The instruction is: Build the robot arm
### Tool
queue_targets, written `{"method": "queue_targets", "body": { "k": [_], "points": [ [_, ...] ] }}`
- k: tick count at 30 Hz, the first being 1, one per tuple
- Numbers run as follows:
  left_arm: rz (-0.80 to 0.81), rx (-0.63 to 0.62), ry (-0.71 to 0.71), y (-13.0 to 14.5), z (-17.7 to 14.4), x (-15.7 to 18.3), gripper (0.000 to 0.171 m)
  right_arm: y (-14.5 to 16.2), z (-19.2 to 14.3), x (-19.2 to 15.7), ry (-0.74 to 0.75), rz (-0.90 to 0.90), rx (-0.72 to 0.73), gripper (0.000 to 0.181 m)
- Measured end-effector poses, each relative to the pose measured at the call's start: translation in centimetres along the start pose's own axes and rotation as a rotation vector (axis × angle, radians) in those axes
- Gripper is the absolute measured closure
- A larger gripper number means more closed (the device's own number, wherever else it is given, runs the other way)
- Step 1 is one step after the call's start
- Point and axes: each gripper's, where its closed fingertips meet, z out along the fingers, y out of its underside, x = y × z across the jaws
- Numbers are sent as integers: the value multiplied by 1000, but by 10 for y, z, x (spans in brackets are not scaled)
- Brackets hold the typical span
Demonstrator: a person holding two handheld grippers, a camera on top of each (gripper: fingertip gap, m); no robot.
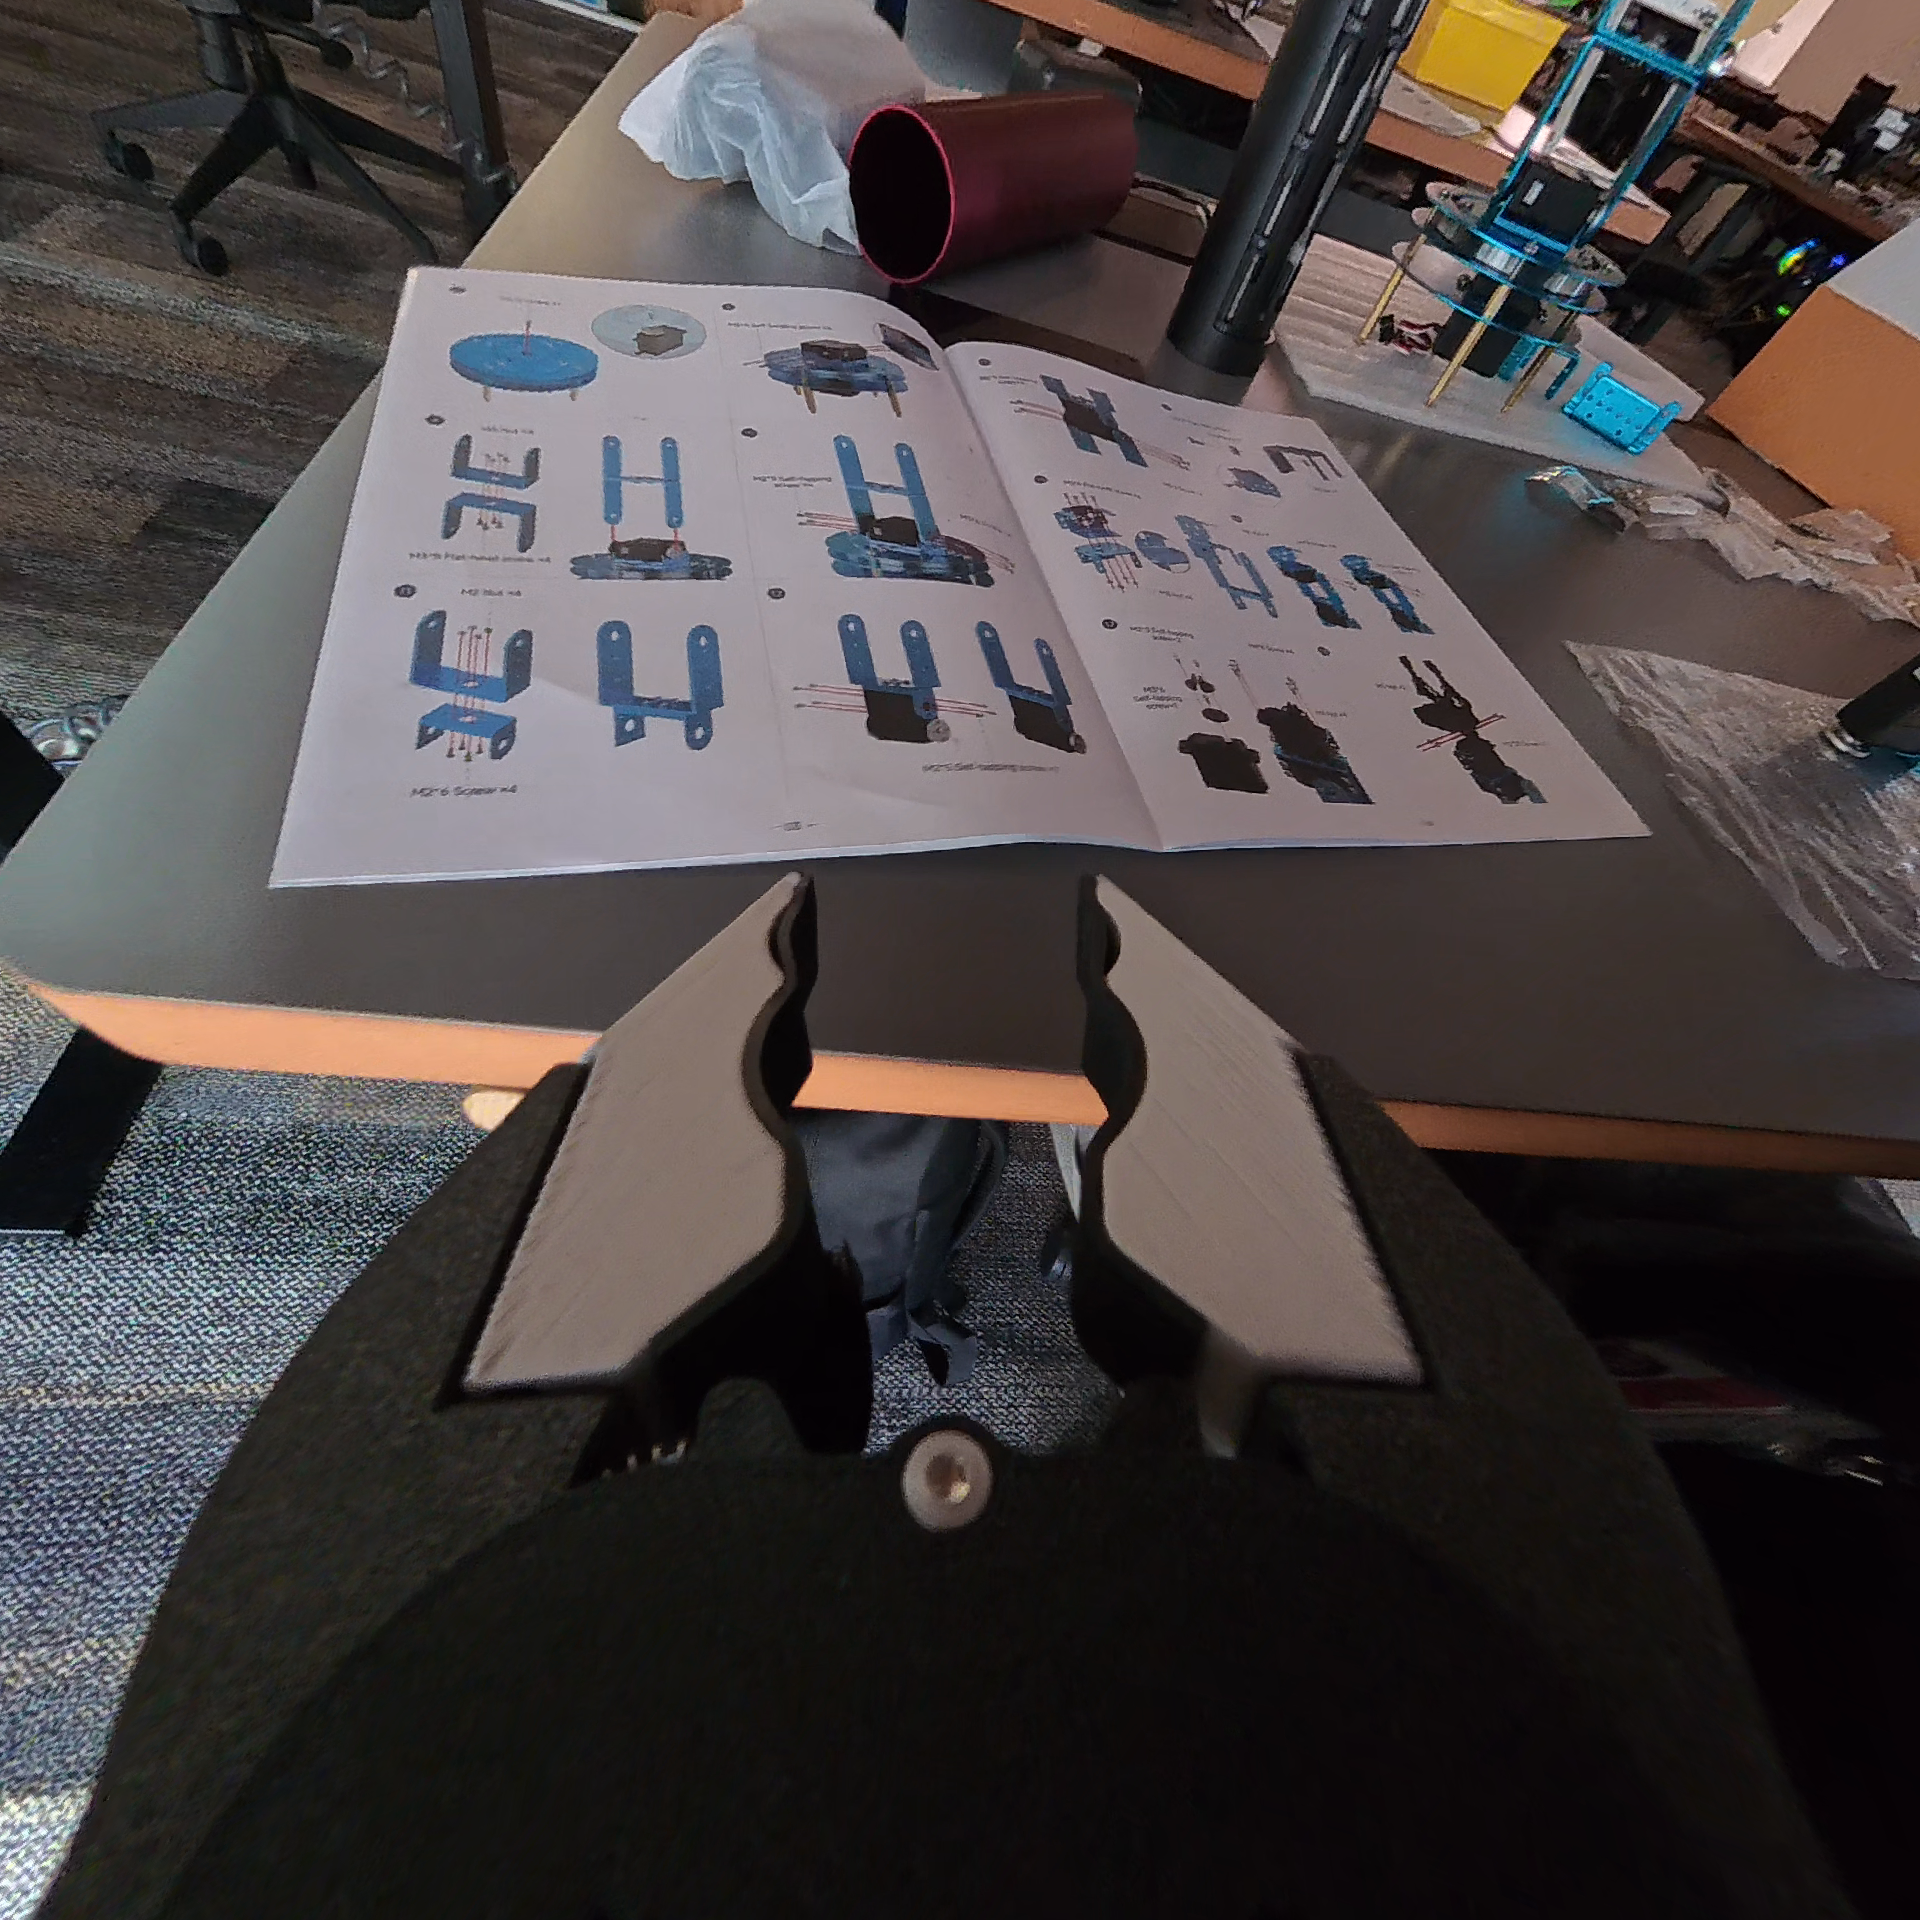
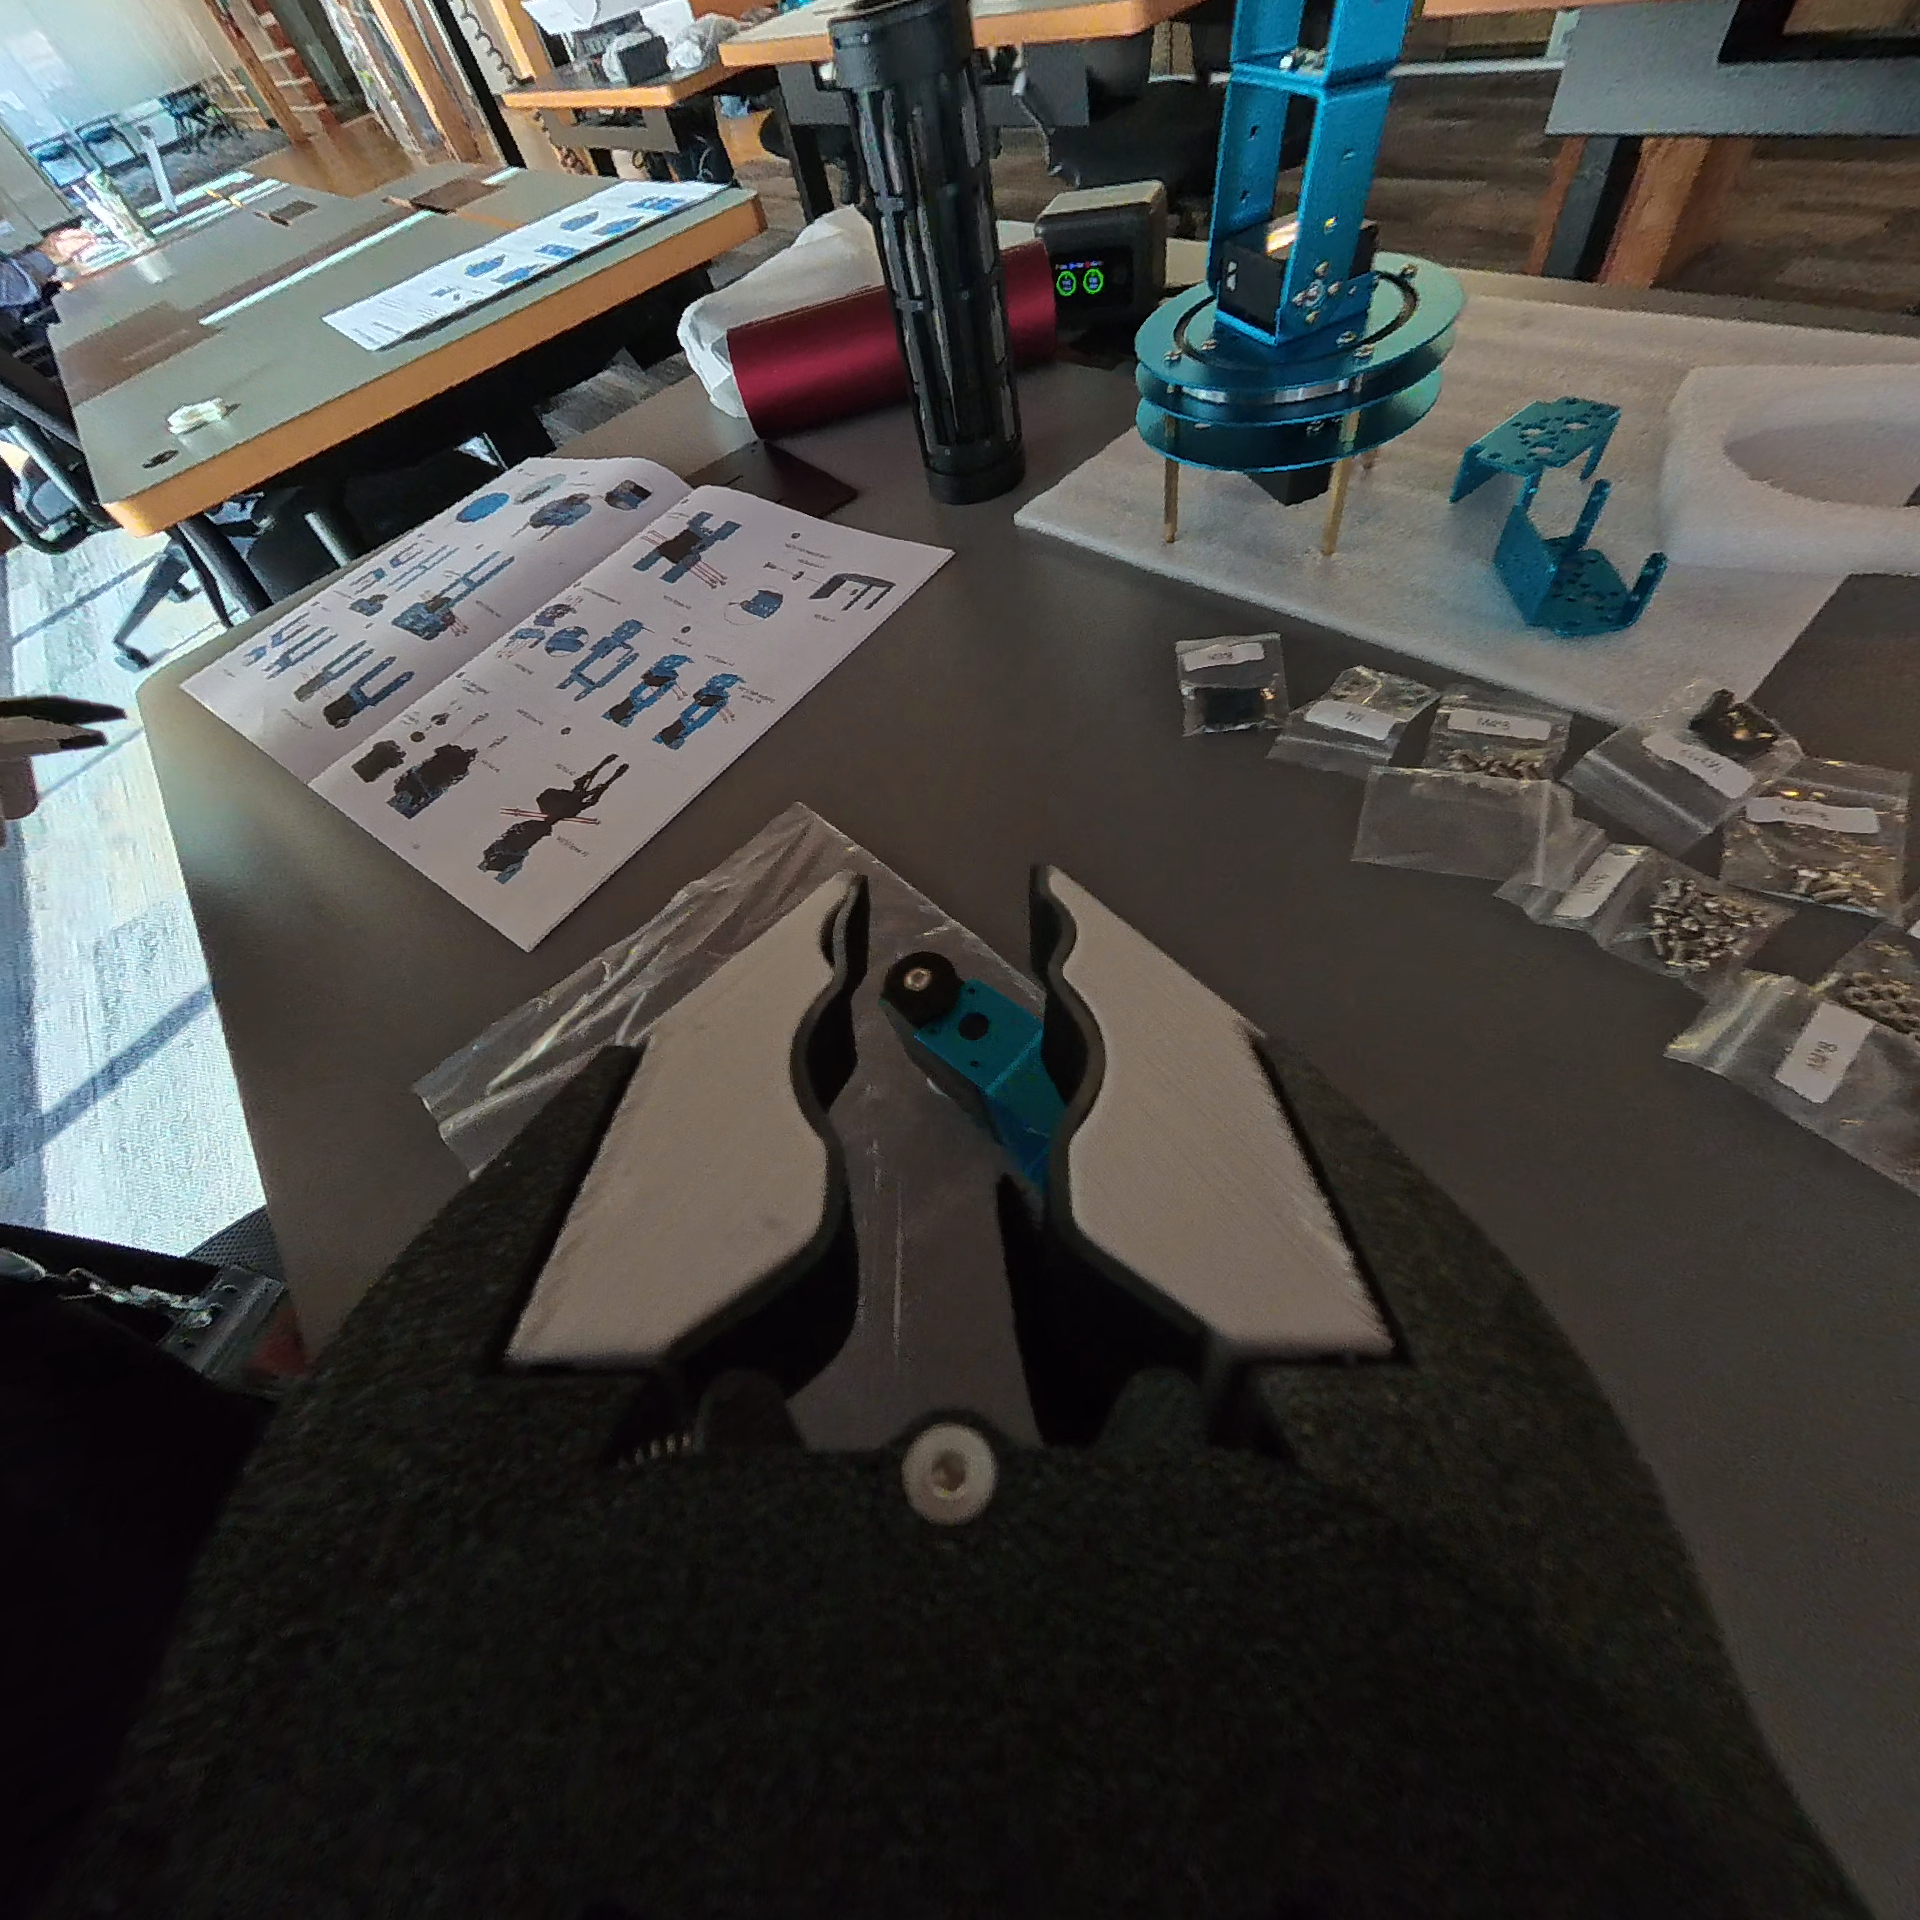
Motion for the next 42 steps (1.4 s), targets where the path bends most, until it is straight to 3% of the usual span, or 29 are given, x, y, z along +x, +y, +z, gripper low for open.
{"method": "queue_targets", "body": {
  "k": [5, 9, 16, 20, 24, 28, 30, 32, 35, 42],
  "points": [
    [21, -7, 55, -15, 15, 29, 122, 4, -26, 21, 45, -12, 29, 151],
    [69, 13, 134, -38, 35, 75, 123, 13, -43, 30, 14, -41, 57, 148],
    [208, -15, 538, -66, 85, 228, 122, 39, -30, 36, -149, -165, -52, 127],
    [386, -138, 790, -51, 117, 318, 119, 47, -12, 36, -255, -306, -109, 130],
    [638, -285, 855, -12, 168, 370, 113, 65, -1, 30, -356, -331, -202, 125],
    [827, -337, 902, 18, 203, 401, 113, 63, 0, 33, -343, -321, -177, 146],
    [857, -360, 941, 29, 214, 412, 113, 62, -1, 34, -342, -316, -172, 148],
    [862, -353, 977, 31, 220, 422, 119, 62, -1, 33, -353, -310, -179, 148],
    [877, -335, 992, 29, 225, 427, 144, 64, -1, 29, -392, -292, -193, 152],
    [877, -324, 1006, 28, 227, 426, 147, 67, -2, 21, -430, -293, -203, 153]
  ]
}}
